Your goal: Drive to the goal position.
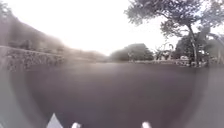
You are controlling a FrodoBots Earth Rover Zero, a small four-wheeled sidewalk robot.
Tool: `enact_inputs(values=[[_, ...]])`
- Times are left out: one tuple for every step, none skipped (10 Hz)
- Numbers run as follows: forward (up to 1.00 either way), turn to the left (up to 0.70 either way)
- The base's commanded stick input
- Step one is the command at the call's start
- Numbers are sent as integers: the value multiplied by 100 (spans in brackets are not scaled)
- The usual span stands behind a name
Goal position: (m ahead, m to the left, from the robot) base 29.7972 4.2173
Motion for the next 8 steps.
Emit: enact_inputs(values=[[70, 0], [70, 0], [70, 0], [70, 0], [70, 0], [70, 0], [70, 0], [70, 0]])
